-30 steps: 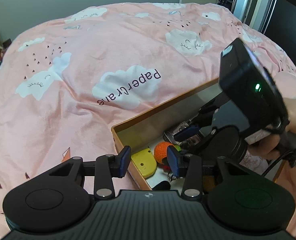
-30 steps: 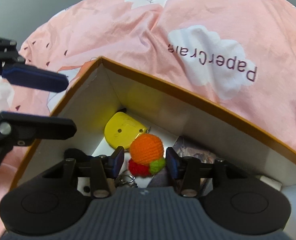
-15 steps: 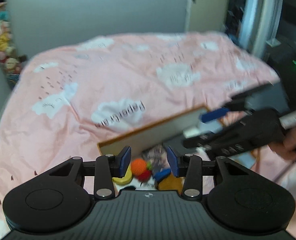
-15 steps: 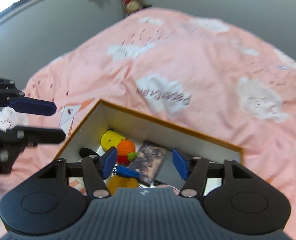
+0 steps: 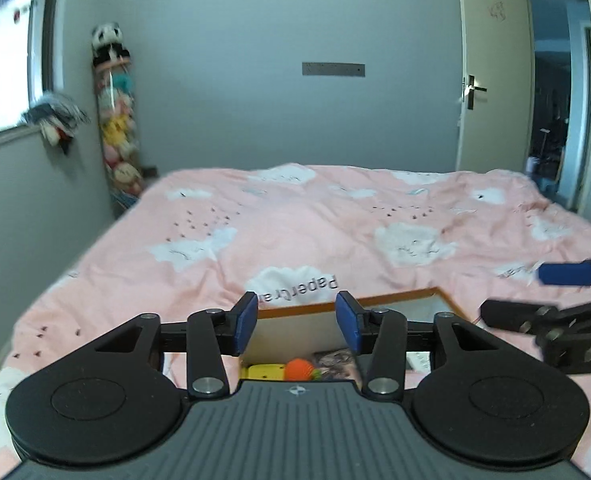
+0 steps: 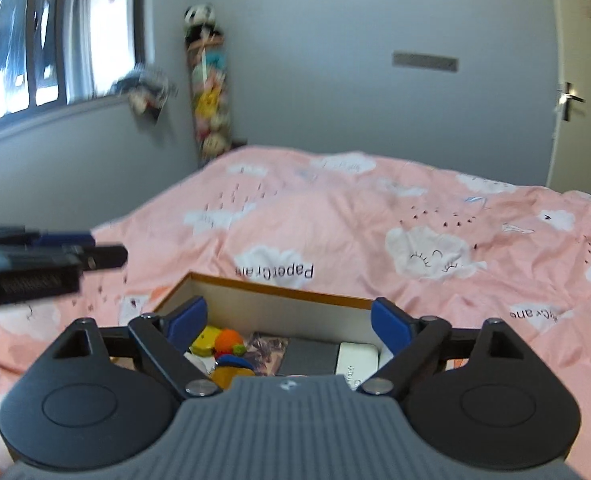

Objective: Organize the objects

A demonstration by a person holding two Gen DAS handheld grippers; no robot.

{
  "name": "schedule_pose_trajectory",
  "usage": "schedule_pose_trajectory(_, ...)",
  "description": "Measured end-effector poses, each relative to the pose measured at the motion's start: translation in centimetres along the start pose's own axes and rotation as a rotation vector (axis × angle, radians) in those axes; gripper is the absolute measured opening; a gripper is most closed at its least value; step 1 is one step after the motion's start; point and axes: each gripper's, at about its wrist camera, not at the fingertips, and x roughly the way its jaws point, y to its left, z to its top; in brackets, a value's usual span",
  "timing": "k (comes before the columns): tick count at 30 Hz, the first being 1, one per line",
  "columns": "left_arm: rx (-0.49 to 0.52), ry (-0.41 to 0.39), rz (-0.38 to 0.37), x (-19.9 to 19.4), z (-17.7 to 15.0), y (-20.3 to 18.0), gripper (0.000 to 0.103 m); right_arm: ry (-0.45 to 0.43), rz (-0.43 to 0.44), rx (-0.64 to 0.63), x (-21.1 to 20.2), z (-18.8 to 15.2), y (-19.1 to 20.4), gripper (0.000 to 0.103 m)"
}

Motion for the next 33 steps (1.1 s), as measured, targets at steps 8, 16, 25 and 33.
schedule_pose_trajectory(8,-0.017,0.083,0.053,1.4,-4.2,-2.3,0.057,-0.026,-0.084,0.078,0.4,-4.3,-0.7,0.096)
schedule_pose_trajectory(16,-0.019,0.148,0.064,3.1,-6.8,-2.7,0.057,-0.004,-0.118,0.07,2.8,-7.1,-1.7,0.1)
schedule_pose_trajectory(25,-0.017,0.188,0.068,4.7,-8.1,-2.9,0.057,0.063,-0.114,0.098,5.0,-9.0,-2.5,0.1)
schedule_pose_trajectory(33,-0.025,0.21,0.063,5.3,-9.1,-2.8,0.057,0.132,-0.101,0.104,6.0,-10.4,-2.4,0.1)
